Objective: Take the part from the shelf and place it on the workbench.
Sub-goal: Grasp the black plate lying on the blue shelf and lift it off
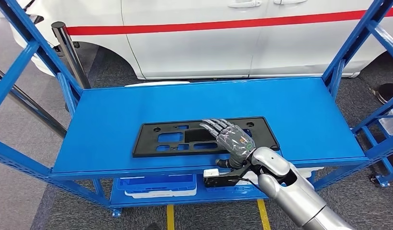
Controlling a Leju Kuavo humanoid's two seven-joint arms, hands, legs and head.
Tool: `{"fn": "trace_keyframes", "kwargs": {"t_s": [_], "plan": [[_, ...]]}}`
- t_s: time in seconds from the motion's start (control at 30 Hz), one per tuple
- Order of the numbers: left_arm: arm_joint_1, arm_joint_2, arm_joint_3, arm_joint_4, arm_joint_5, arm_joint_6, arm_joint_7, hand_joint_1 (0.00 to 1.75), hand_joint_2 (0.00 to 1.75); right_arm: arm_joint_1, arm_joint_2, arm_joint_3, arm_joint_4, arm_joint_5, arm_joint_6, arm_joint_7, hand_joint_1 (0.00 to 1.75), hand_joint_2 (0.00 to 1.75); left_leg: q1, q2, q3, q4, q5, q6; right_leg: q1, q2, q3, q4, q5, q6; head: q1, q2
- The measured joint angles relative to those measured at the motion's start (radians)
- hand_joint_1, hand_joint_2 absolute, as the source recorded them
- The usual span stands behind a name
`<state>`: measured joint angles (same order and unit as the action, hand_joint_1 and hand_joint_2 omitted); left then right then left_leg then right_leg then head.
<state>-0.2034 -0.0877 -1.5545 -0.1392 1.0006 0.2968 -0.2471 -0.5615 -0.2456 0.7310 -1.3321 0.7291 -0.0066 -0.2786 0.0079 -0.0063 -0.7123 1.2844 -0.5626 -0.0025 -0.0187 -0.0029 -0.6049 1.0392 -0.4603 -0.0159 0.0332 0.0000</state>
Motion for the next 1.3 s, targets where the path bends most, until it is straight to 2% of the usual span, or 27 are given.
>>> {"fn": "trace_keyframes", "kwargs": {"t_s": [0.07,0.1,0.13,0.17,0.23,0.3,0.33,0.4,0.43,0.47,0.5,0.57,0.63,0.67,0.73,0.8,0.87,0.93,0.97,1.0,1.03,1.1,1.13,1.17,1.23,1.3], "plan": [[0.0,0.0,0.0,0.0,0.0,0.0,0.0,0.0,0.0,0.0,0.001,0.001,0.001,0.002,-0.003,0.002,0.0,1.75,0.0,0.0,0.06,-0.13,0.069,0.007,0.0,0.001,0.003,0.0,-0.001,0.002,0.0,0.0],[-0.001,0.0,0.0,0.0,0.001,0.0,0.0,0.0,0.0,-0.001,0.001,0.001,0.002,0.005,-0.006,0.003,0.0,1.75,-0.002,0.0,0.091,-0.194,0.092,0.011,0.001,0.001,0.004,0.0,-0.002,0.004,0.0,0.0],[-0.002,0.0,0.0,0.0,0.001,0.0,0.0,0.0,0.0,-0.002,0.001,0.001,0.003,0.011,-0.011,0.006,0.0,1.75,-0.005,0.0,0.111,-0.238,0.104,0.015,0.003,0.002,0.004,-0.001,-0.002,0.008,0.0,0.0],[-0.003,0.0,0.0,0.0,0.002,0.0,0.0,0.0,0.0,-0.003,0.001,0.002,0.004,0.022,-0.02,0.012,0.0,1.75,-0.007,-0.001,0.12,-0.258,0.105,0.019,0.004,0.002,0.003,-0.002,-0.001,0.012,0.0,0.0],[-0.002,0.0,0.0,0.0,0.002,0.0,0.0,0.0,0.0,-0.005,0.001,0.003,0.008,0.051,-0.044,0.024,0.0,1.75,-0.007,-0.002,0.123,-0.266,0.107,0.026,0.005,0.002,0.003,-0.005,0.001,0.024,0.0,0.0],[-0.002,-0.001,0.0,0.0,0.003,0.0,0.0,0.0,0.0,-0.01,-0.001,0.004,0.013,0.074,-0.058,0.033,0.0,1.75,-0.003,-0.001,0.129,-0.279,0.115,0.038,0.005,0.002,-0.004,0.013,-0.016,0.034,0.001,0.0],[-0.002,-0.001,0.0,0.0,0.003,0.0,0.0,0.0,0.0,-0.013,-0.002,0.005,0.017,0.084,-0.062,0.036,0.0,1.75,-0.001,0.0,0.132,-0.285,0.118,0.044,0.005,0.002,-0.021,0.049,-0.039,0.037,0.001,0.0],[-0.002,-0.002,0.0,0.0,0.003,0.0,0.0,0.0,0.0,-0.016,-0.005,0.006,0.028,0.106,-0.069,0.04,0.0,1.75,-0.002,0.002,0.133,-0.286,0.119,0.051,0.003,0.003,-0.077,0.169,-0.096,0.041,0.002,0.0],[-0.002,-0.002,0.0,0.0,0.003,0.0,0.0,0.0,0.0,-0.015,-0.006,0.007,0.034,0.116,-0.073,0.041,0.0,1.75,-0.003,0.002,0.133,-0.285,0.119,0.052,0.003,0.003,-0.104,0.223,-0.114,0.043,0.002,0.0],[-0.001,-0.002,-0.001,0.0,0.002,0.0,0.0,0.0,0.0,-0.015,-0.007,0.008,0.04,0.125,-0.076,0.042,0.0,1.75,-0.003,0.002,0.133,-0.284,0.118,0.052,0.002,0.002,-0.118,0.25,-0.114,0.044,0.002,0.0],[0.0,-0.002,-0.001,0.0,0.002,0.0,0.0,0.0,0.0,-0.015,-0.009,0.009,0.045,0.134,-0.08,0.042,0.0,1.75,-0.003,0.001,0.133,-0.281,0.116,0.052,0.001,0.002,-0.115,0.241,-0.096,0.045,0.002,0.0],[0.0,-0.003,-0.001,0.0,0.0,0.0,0.001,0.0,0.0,-0.019,-0.013,0.011,0.053,0.153,-0.089,0.042,0.0,1.75,-0.002,-0.001,0.132,-0.271,0.109,0.048,-0.003,0.002,-0.067,0.135,-0.032,0.045,0.002,0.0],[-0.001,-0.004,-0.001,0.0,-0.002,0.0,0.002,0.0,0.0,-0.028,-0.017,0.012,0.06,0.172,-0.095,0.042,0.0,1.75,-0.006,-0.002,0.126,-0.258,0.101,0.039,-0.002,0.003,-0.021,0.036,0.0,0.041,0.001,0.0],[-0.001,-0.005,-0.001,0.0,-0.003,0.0,0.003,0.0,0.0,-0.031,-0.019,0.013,0.063,0.179,-0.097,0.042,0.0,1.75,-0.008,-0.002,0.123,-0.254,0.099,0.034,0.0,0.003,-0.013,0.017,0.0,0.037,0.001,0.0],[0.0,-0.005,0.0,0.0,-0.005,0.0,0.004,0.0,0.0,-0.035,-0.024,0.015,0.07,0.188,-0.098,0.042,0.0,1.75,-0.008,-0.002,0.12,-0.253,0.099,0.026,0.002,0.005,-0.013,0.014,0.0,0.026,0.0,0.0],[-0.001,-0.005,0.0,0.0,-0.007,0.0,0.004,0.0,0.0,-0.04,-0.029,0.015,0.076,0.193,-0.098,0.041,0.0,1.75,-0.005,-0.001,0.113,-0.234,0.084,0.016,0.001,0.004,-0.012,0.008,0.004,0.013,0.0,0.0],[-0.001,-0.005,0.0,0.0,-0.008,0.0,0.004,0.0,0.0,-0.045,-0.031,0.015,0.08,0.196,-0.098,0.038,0.0,1.75,-0.002,0.001,0.077,-0.152,0.033,0.007,-0.002,0.003,-0.01,0.005,0.006,0.004,0.0,0.0],[-0.001,-0.005,0.0,0.0,-0.009,0.0,0.005,0.0,0.0,-0.047,-0.032,0.016,0.085,0.2,-0.098,0.036,0.0,1.75,0.0,0.001,0.019,-0.025,-0.021,0.0,-0.001,0.003,-0.011,0.005,0.006,0.001,0.0,0.0],[0.0,-0.005,0.0,0.0,-0.009,0.0,0.005,0.0,0.0,-0.046,-0.033,0.017,0.087,0.201,-0.098,0.034,0.0,1.75,0.0,0.001,0.0,0.014,-0.028,-0.001,-0.001,0.002,-0.01,0.005,0.006,0.001,0.0,0.0],[0.001,-0.005,0.0,0.0,-0.01,0.0,0.005,0.0,0.0,-0.047,-0.033,0.018,0.09,0.202,-0.098,0.033,0.0,1.75,0.0,0.001,-0.002,0.016,-0.016,0.0,0.0,0.002,-0.01,0.006,0.005,0.001,0.0,0.0],[0.001,-0.004,0.0,0.0,-0.01,0.0,0.005,0.0,0.0,-0.047,-0.034,0.018,0.092,0.203,-0.098,0.032,0.0,1.75,0.0,0.001,0.014,-0.021,0.013,0.003,0.0,0.003,-0.009,0.006,0.005,0.001,0.0,0.0],[-0.001,-0.004,0.0,0.0,-0.01,0.001,0.005,0.0,0.0,-0.051,-0.035,0.019,0.095,0.205,-0.098,0.029,0.0,1.75,-0.002,0.001,0.075,-0.151,0.079,0.014,0.002,0.004,-0.007,0.005,0.005,0.002,0.0,0.0],[-0.002,-0.004,0.0,0.0,-0.01,0.001,0.005,0.0,0.0,-0.052,-0.035,0.02,0.096,0.208,-0.098,0.029,0.0,1.75,-0.005,0.0,0.101,-0.206,0.097,0.02,0.003,0.004,-0.008,0.006,0.005,0.005,0.0,0.0],[-0.003,-0.004,0.0,0.0,-0.011,0.002,0.005,0.0,0.0,-0.054,-0.037,0.02,0.097,0.213,-0.099,0.03,0.0,1.75,-0.007,0.0,0.116,-0.24,0.103,0.024,0.004,0.004,-0.009,0.005,0.006,0.009,0.0,0.0],[-0.004,-0.004,0.0,0.0,-0.011,0.003,0.005,0.0,0.0,-0.055,-0.038,0.022,0.099,0.232,-0.103,0.038,0.0,1.75,-0.011,0.0,0.123,-0.259,0.101,0.03,0.005,0.003,-0.01,0.001,0.009,0.021,0.0,0.0],[-0.003,-0.004,0.0,0.0,-0.01,0.003,0.005,0.0,0.0,-0.056,-0.041,0.024,0.1,0.249,-0.11,0.047,0.0,1.75,-0.005,0.001,0.129,-0.273,0.11,0.039,0.004,0.003,-0.012,0.007,0.001,0.031,0.0,0.0]]}}
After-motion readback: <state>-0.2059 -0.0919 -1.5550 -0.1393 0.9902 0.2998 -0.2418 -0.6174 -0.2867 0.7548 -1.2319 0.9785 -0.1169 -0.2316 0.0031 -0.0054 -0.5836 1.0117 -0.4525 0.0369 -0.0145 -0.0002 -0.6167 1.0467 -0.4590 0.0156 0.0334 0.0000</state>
